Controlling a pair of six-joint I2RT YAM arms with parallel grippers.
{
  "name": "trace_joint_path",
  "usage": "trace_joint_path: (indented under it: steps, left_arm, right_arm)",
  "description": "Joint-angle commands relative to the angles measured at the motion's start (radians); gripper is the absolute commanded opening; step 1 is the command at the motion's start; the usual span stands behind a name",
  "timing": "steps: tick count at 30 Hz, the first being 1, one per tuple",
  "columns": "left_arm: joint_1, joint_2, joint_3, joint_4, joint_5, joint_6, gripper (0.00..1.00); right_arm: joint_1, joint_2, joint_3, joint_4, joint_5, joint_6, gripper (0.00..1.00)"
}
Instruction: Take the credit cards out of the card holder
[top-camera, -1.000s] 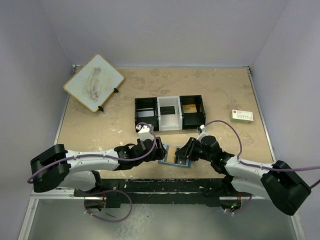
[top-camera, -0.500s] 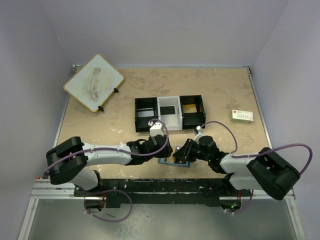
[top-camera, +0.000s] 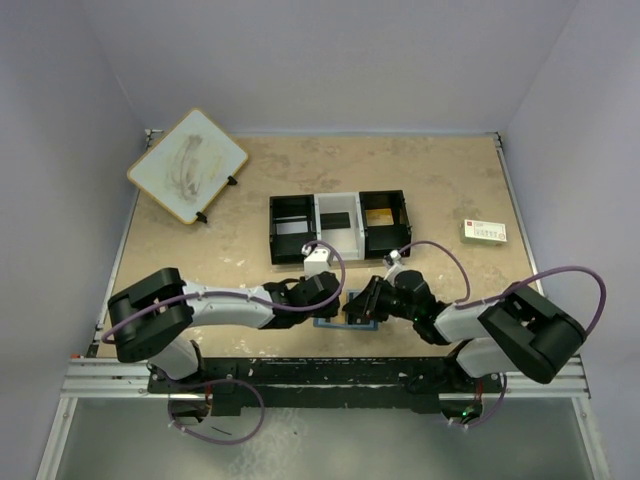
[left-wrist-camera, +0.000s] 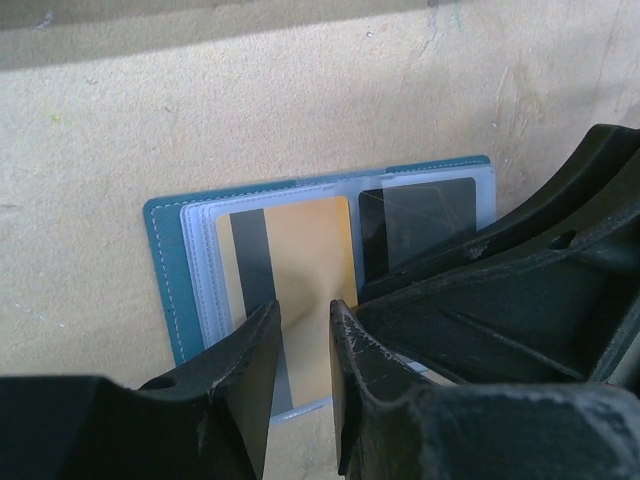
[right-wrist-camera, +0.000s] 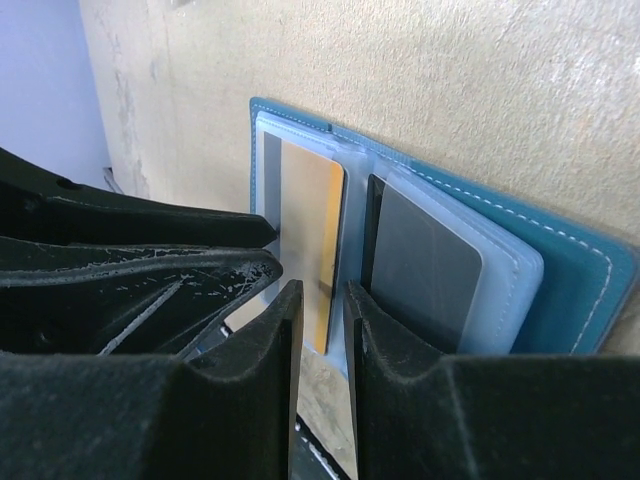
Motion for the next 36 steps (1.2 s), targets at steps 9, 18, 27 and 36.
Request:
trace_joint_path:
  steps: [9, 18, 27, 36]
  left_arm:
    - [-0.011, -0.049, -0.013, -0.104, -0.1, -0.009, 0.32]
    - [-0.043, 0.037, 0.006, -0.065, -0.052, -0.01, 0.15]
    - [-0.09, 0.055, -0.006, -0.06, -0.066, -0.049, 0.1]
    - [-0.094, 0.056, -0.011, -0.125, -0.118, -0.068, 0.1]
  right_arm:
    - [0.003, 0.064, 0.021, -0.003, 0.019, -0.011, 0.26]
    - [0.003, 0.045, 0.028, 0.024, -0.006, -0.02, 0.21]
    - [0.003, 0.031, 0.027, 0.063, -0.015, 0.022, 0.14]
    - [-0.002, -0.092, 0.003, -0.043, 0.03, -0.003, 0.02]
